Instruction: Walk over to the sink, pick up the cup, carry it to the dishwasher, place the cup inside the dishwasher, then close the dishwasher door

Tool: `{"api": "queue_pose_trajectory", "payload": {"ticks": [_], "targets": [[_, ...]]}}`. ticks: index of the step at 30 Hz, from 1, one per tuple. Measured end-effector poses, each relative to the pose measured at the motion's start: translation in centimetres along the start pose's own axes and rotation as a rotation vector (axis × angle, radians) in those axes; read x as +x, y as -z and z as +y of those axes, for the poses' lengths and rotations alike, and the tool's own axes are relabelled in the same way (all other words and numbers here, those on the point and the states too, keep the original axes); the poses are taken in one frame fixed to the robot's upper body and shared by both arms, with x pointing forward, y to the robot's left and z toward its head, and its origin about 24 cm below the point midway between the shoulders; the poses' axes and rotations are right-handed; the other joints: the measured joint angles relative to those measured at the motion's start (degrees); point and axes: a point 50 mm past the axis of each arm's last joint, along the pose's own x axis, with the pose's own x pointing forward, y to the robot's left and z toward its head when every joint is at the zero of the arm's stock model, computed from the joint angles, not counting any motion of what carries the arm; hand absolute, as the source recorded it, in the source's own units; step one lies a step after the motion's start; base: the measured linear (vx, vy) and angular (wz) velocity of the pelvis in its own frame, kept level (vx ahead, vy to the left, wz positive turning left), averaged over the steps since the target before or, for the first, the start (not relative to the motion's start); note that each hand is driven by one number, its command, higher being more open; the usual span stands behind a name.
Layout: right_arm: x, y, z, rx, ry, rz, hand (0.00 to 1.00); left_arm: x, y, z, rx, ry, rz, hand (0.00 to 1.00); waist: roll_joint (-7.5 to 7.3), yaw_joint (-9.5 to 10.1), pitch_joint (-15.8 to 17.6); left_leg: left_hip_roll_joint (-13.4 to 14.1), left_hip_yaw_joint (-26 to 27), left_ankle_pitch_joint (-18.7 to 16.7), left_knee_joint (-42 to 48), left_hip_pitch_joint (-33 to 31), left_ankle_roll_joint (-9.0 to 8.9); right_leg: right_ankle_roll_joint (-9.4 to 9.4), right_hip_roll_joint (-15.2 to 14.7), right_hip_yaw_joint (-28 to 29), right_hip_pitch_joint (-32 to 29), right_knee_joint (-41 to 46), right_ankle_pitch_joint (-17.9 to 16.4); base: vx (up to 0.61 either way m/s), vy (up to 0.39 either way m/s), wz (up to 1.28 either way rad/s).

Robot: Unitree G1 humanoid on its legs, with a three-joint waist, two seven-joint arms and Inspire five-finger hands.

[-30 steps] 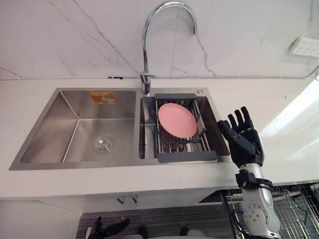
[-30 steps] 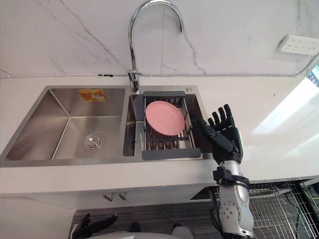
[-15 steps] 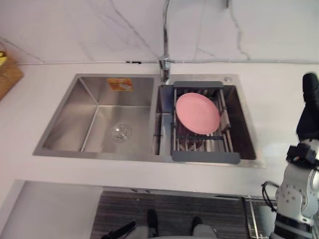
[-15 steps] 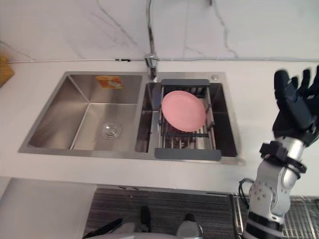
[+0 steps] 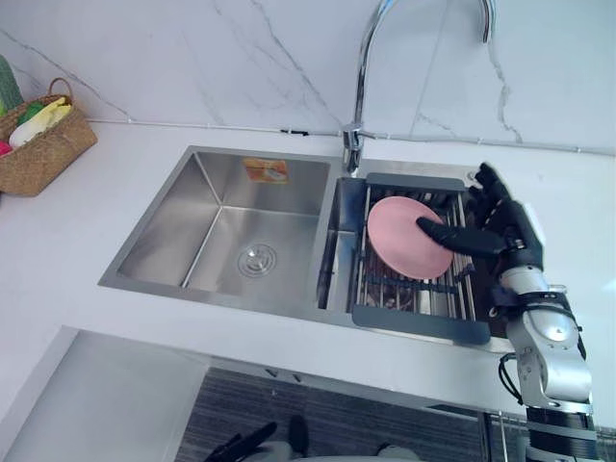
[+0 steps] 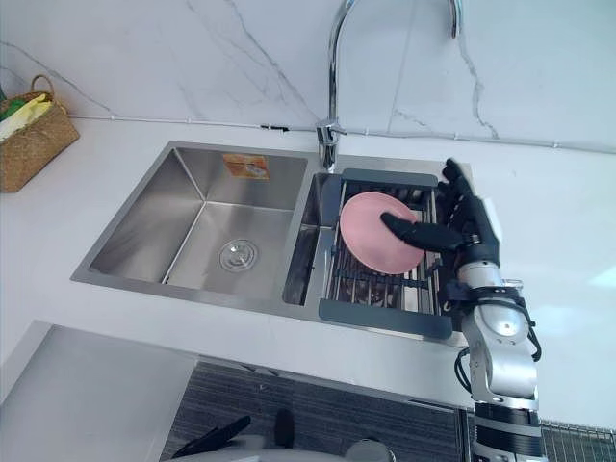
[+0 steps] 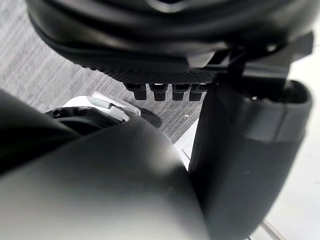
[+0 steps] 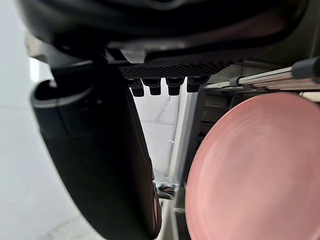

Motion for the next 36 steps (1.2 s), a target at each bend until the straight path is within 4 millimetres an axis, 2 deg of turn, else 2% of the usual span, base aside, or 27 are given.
{"api": "queue_pose_trajectory", "payload": {"ticks": [6,11,19,23,29,36], "targets": [[0.0,0.7,0.5,-0.021,-0.086,0.083,1.0,-0.3,0.2,0.9,-0.016,-0.028,-0.01,1.0,-2.13,-0.11,-1.2,0.1,4.3,-0.2,-0.1,0.2,-0.22,0.27,-0.9,-0.4,0.4,0.6,-0.2,-0.05,0.018,0.04],[-0.1,1.3,2.8,-0.057,-0.224,0.117,1.0,-0.6,-0.5,1.8,0.022,-0.075,-0.029,1.0,-4.03,0.17,-1.7,0.0,5.0,0.2,-0.1,0.4,0.3,0.3,-1.1,-0.1,0.3,0.7,-0.2,0.0,0.007,0.0],[-0.1,1.4,3.5,-0.071,-0.244,0.125,1.0,-0.5,-1.3,1.4,0.052,-0.079,-0.05,1.0,-4.35,0.43,-0.9,0.5,5.6,0.7,0.3,-2.2,1.15,-0.14,-0.6,1.0,-2.9,1.3,0.1,0.0,0.001,-0.05],[0.8,0.4,3.3,-0.13,-0.208,0.087,1.0,-0.3,-2.3,0.9,0.077,-0.07,-0.068,1.0,-4.39,0.51,0.9,0.7,5.6,0.8,0.8,-3.1,1.32,-0.29,-0.5,1.2,-3.9,1.9,0.1,0.0,0.0,0.0],[1.6,-0.9,3.2,-0.165,-0.177,0.041,1.0,-0.2,-2.7,0.7,0.082,-0.062,-0.081,1.0,-4.37,0.79,1.9,0.9,5.6,0.1,2.5,-3.3,1.62,-0.49,-0.5,1.3,-3.5,2.1,-0.1,0.0,0.0,0.0],[1.6,-0.9,2.9,-0.215,-0.144,0.041,1.0,-0.2,-2.8,0.6,0.086,-0.06,-0.087,1.0,-4.23,0.95,3.1,1.0,5.7,-0.5,2.2,-2.8,1.92,-0.73,-0.4,1.5,-3.1,2.0,-0.3,-0.01,0.002,-0.02]]}}
